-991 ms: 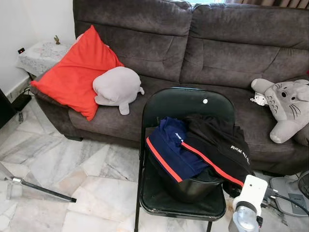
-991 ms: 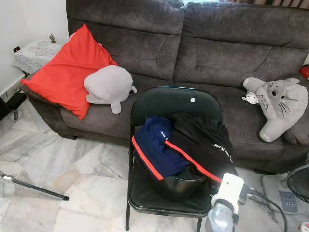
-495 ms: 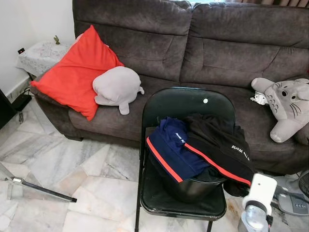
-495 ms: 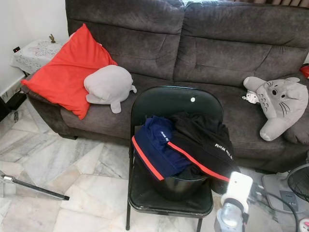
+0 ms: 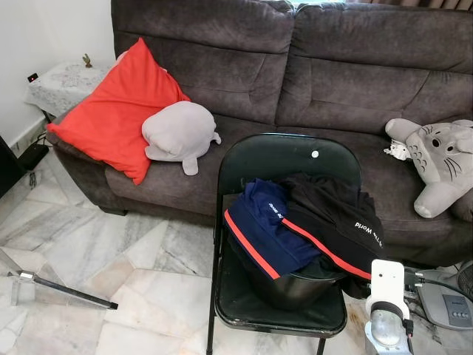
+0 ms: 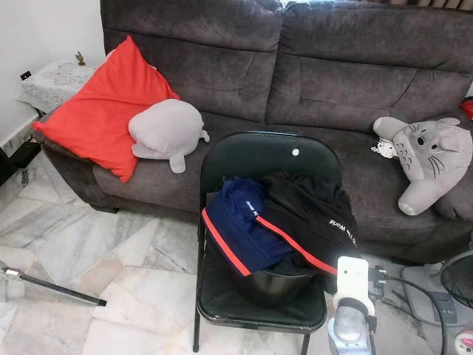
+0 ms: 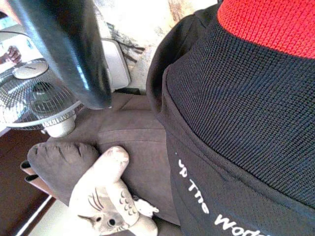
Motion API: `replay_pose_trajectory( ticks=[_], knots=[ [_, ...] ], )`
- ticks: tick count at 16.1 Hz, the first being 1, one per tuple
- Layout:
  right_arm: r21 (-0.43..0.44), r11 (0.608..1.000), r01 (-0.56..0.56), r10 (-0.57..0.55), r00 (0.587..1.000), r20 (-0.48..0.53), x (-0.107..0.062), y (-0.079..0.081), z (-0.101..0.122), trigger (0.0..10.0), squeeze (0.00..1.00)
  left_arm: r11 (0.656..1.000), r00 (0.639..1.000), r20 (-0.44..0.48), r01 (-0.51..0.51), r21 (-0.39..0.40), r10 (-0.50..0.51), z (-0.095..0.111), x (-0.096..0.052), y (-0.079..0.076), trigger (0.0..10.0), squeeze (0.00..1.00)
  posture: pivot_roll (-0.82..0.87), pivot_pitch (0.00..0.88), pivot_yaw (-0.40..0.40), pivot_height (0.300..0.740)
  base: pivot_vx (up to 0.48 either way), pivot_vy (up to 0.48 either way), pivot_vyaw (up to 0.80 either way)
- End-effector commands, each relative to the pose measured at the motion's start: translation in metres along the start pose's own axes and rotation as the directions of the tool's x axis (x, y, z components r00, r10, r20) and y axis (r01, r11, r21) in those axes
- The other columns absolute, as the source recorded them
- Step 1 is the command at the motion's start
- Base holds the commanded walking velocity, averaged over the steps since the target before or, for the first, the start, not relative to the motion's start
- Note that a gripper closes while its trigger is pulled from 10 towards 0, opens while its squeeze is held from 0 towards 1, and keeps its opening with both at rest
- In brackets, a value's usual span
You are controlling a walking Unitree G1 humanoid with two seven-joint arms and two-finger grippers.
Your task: Hang hanger
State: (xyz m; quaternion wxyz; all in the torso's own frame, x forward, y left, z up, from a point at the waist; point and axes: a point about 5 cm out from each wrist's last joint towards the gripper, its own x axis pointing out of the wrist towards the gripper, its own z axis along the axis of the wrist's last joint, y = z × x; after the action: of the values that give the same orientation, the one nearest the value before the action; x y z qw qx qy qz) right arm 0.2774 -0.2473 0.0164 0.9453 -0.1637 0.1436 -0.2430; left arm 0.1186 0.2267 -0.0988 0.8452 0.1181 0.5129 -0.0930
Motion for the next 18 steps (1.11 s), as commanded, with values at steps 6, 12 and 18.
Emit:
replay_pose_trajectory(
  ticks=[6, 12, 18],
  knots=[
    [-0.021, 1.0, 0.006, -0.006, 1.0, -0.022, 0.0008, 0.0004, -0.0019, 0.0, 0.0, 1.0, 1.0, -0.028, 0.006, 0.016, -0.005, -0.0079, -0.0019, 0.0001, 10.0, 0.0, 0.01, 0.121, -0.025, 0.74, 0.0, 0.0, 0.0],
    [-0.018, 1.0, 0.013, -0.014, 1.0, -0.022, 0.0015, 0.0011, -0.0005, 0.0, 0.0, 1.0, 1.0, -0.026, 0.005, 0.016, -0.004, -0.0076, -0.0019, 0.0003, 10.0, 0.0, 0.01, 0.118, -0.025, 0.74, 0.0, 0.0, 0.0],
    [-0.024, 1.0, 0.018, -0.019, 0.999, -0.036, 0.0023, 0.0006, -0.0012, 0.0, 0.0, 1.0, 1.0, -0.028, 0.004, 0.019, -0.004, -0.0082, -0.002, 0.0, 10.0, 0.0, 0.01, 0.115, -0.025, 0.74, 0.0, 0.0, 0.0]
  ],
)
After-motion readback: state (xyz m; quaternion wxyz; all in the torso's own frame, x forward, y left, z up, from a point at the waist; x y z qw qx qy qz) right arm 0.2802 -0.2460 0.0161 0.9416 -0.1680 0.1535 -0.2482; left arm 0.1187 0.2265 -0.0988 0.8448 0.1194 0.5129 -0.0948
